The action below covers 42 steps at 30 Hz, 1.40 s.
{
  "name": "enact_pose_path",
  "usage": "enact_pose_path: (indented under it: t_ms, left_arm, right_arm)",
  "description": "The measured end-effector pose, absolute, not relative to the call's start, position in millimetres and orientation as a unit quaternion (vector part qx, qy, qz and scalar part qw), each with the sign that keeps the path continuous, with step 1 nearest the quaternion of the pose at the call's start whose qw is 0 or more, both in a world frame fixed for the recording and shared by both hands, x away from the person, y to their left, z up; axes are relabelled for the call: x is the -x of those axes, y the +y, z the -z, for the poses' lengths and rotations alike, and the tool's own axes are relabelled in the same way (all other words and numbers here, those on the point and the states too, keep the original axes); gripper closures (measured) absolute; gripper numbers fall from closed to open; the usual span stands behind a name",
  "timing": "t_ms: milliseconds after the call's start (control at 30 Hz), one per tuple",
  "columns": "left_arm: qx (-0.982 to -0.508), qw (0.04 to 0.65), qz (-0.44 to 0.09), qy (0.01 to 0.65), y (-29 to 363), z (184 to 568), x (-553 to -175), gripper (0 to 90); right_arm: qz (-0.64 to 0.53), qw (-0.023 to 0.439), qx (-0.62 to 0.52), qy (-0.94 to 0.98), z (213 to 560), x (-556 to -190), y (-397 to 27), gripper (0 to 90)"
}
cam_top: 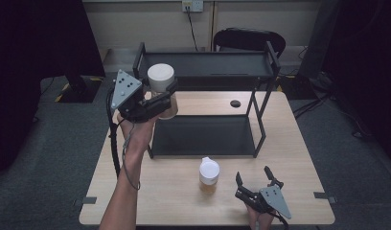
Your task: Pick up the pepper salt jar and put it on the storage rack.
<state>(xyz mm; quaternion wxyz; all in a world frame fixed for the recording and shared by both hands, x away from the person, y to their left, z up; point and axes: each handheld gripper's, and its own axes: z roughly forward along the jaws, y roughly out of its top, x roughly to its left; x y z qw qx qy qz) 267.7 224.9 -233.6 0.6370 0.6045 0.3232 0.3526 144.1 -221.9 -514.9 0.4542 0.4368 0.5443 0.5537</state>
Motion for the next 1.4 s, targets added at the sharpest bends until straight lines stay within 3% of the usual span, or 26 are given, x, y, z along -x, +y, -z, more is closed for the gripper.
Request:
enact_pose_path:
  t_ms: [767,1400]
  left_arm:
    - [-0.598,0.639,-0.348,0.337,211.4,191.5,-310.7,34.5]
    - [-0.595,0.613,-0.36,0.375,182.1,175.6,-374.9,34.5]
  right_arm:
    - [-0.554,0.454,-0.437,0.544,515.0,-144.1,-222.0,1.7]
    - [-0.557,0.45,-0.434,0.547,514.9,-144.3,-223.6,1.7]
